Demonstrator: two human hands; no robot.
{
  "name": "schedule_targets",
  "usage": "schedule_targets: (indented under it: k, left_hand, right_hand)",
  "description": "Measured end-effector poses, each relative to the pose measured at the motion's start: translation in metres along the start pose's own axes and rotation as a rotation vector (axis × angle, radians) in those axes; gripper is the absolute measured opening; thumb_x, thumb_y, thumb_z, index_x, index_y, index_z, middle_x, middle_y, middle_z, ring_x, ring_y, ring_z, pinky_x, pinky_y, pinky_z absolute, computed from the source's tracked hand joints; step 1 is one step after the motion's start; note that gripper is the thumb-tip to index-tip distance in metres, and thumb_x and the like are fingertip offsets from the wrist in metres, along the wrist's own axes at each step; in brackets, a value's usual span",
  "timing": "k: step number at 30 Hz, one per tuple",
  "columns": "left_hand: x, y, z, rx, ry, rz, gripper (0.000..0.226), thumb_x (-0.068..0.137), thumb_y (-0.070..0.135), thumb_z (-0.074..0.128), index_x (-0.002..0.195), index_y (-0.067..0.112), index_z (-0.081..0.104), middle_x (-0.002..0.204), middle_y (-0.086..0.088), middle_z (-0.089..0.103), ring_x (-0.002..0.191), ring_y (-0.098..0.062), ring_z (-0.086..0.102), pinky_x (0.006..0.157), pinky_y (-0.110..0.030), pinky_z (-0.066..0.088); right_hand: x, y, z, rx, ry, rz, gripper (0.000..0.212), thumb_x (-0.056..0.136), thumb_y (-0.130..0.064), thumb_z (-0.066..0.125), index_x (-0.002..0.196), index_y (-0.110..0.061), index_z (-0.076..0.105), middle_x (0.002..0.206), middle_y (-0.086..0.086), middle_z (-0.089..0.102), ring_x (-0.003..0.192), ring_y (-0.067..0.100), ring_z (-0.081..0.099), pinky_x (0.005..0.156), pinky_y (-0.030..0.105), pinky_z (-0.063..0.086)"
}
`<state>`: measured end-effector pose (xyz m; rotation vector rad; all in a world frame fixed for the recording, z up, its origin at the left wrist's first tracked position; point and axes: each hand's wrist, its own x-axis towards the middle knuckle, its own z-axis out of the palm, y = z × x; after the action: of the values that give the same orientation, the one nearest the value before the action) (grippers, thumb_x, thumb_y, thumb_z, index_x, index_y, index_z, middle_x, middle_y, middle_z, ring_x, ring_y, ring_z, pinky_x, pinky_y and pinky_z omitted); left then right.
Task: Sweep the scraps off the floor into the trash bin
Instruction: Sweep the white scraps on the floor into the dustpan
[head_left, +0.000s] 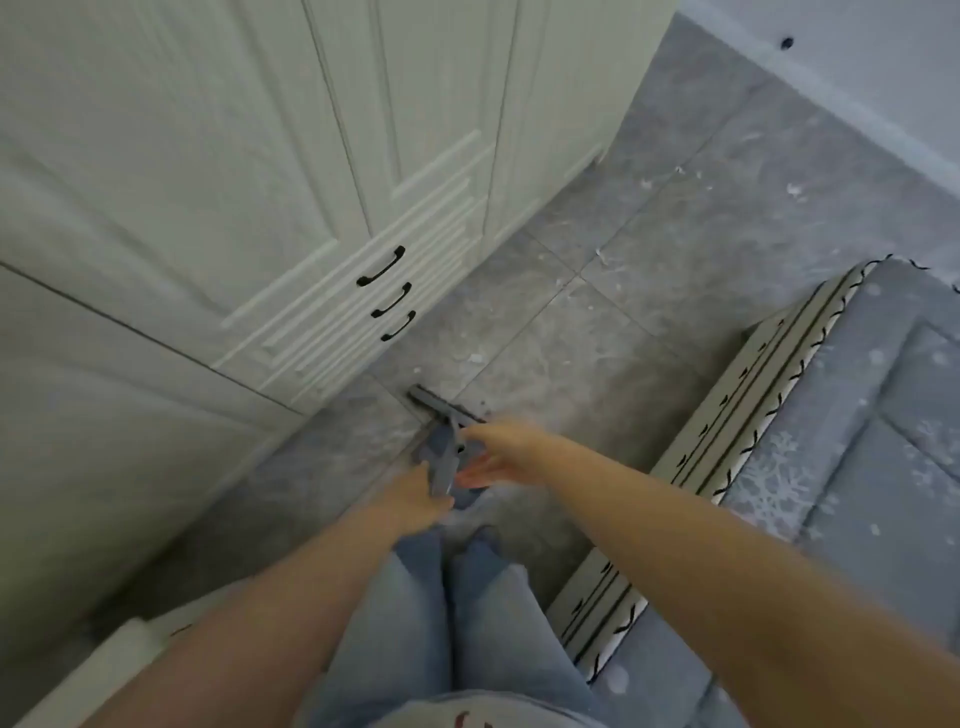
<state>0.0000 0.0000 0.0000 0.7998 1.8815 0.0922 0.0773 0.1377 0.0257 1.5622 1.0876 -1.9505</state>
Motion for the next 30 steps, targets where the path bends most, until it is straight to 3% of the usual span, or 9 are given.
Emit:
schedule_targets:
  k: [2,5,9,11,16,18,24,28,30]
  left_hand:
    - [0.011,0.001,0.01,-0.052,0.002,0.003,0.048,0.099,0.022,0.053,0.142,0.004,0.04,0.118,-0.008,0.059,0.099,-0.021,0.059,0.085,-0.03,0.042]
    - [0.034,0.002,0.027,-0.025,0.07,0.058,0.044,0.095,0.014,0.051,0.138,0.005,0.044,0.116,-0.014,0.059,0.099,-0.031,0.059,0.085,-0.036,0.049]
    - [0.069,-0.003,0.04,-0.038,0.151,0.033,0.042,0.097,0.014,0.047,0.138,0.007,0.045,0.132,-0.012,0.055,0.112,-0.031,0.056,0.094,-0.036,0.047]
    - [0.082,-0.006,0.046,-0.14,0.166,-0.003,0.041,0.097,0.016,0.048,0.137,0.005,0.044,0.131,-0.011,0.055,0.112,-0.031,0.057,0.088,-0.034,0.048]
    - [0.109,-0.017,0.054,-0.261,0.197,-0.084,0.026,0.097,0.022,0.049,0.116,0.006,0.041,0.085,-0.014,0.066,0.063,-0.032,0.061,0.063,-0.046,0.053]
    - [0.112,-0.019,0.057,-0.302,0.265,-0.121,0.021,0.095,0.025,0.051,0.108,0.011,0.042,0.073,-0.007,0.059,0.056,-0.029,0.059,0.058,-0.047,0.055]
    - [0.111,-0.019,0.072,-0.436,0.418,-0.082,0.019,0.098,0.024,0.049,0.112,0.017,0.059,0.069,0.006,0.054,0.057,-0.011,0.051,0.049,-0.025,0.039]
    - [0.107,-0.042,0.072,-0.52,0.47,-0.057,0.02,0.091,0.011,0.051,0.107,0.017,0.061,0.069,0.003,0.06,0.061,-0.016,0.06,0.049,-0.02,0.041]
    - [0.1,-0.062,0.067,-0.542,0.518,-0.054,0.024,0.088,0.008,0.055,0.109,0.018,0.062,0.071,0.003,0.062,0.06,-0.013,0.059,0.054,-0.021,0.047]
  right_hand:
    - [0.007,-0.003,0.007,0.088,-0.064,0.072,0.038,0.095,-0.013,0.061,0.124,0.008,0.049,0.088,0.028,0.062,0.077,0.037,0.069,0.067,0.039,0.061]
    - [0.026,-0.001,0.006,0.167,-0.09,0.126,0.022,0.094,-0.007,0.06,0.109,0.01,0.055,0.084,0.025,0.064,0.089,0.037,0.068,0.086,0.04,0.058]
    - [0.051,-0.006,0.006,0.145,-0.078,0.196,0.011,0.089,-0.002,0.064,0.092,0.008,0.064,0.088,0.019,0.067,0.084,0.025,0.07,0.078,0.034,0.059]
    - [0.06,-0.009,0.005,0.108,-0.052,0.219,0.007,0.089,-0.002,0.063,0.087,0.004,0.063,0.087,0.018,0.064,0.075,0.023,0.068,0.073,0.033,0.06]
    - [0.1,-0.01,0.007,0.068,-0.036,0.246,0.007,0.092,-0.003,0.058,0.085,0.0,0.057,0.077,0.015,0.064,0.059,0.018,0.066,0.071,0.027,0.06]
    - [0.114,-0.006,0.009,0.108,-0.038,0.267,0.009,0.093,-0.003,0.056,0.084,-0.002,0.056,0.073,0.013,0.063,0.047,0.014,0.064,0.055,0.022,0.059]
    - [0.134,0.0,0.011,0.136,-0.026,0.287,0.01,0.096,-0.009,0.055,0.101,-0.001,0.052,0.08,0.012,0.054,0.044,0.012,0.053,0.039,0.016,0.049]
    - [0.131,-0.019,-0.015,0.158,-0.081,0.315,0.016,0.097,-0.007,0.049,0.081,-0.006,0.048,0.048,0.005,0.048,0.03,0.008,0.046,0.032,0.015,0.041]
    - [0.124,-0.035,-0.039,0.167,-0.115,0.311,0.018,0.098,-0.007,0.047,0.08,-0.008,0.047,0.048,0.001,0.046,0.032,0.006,0.044,0.032,0.013,0.039]
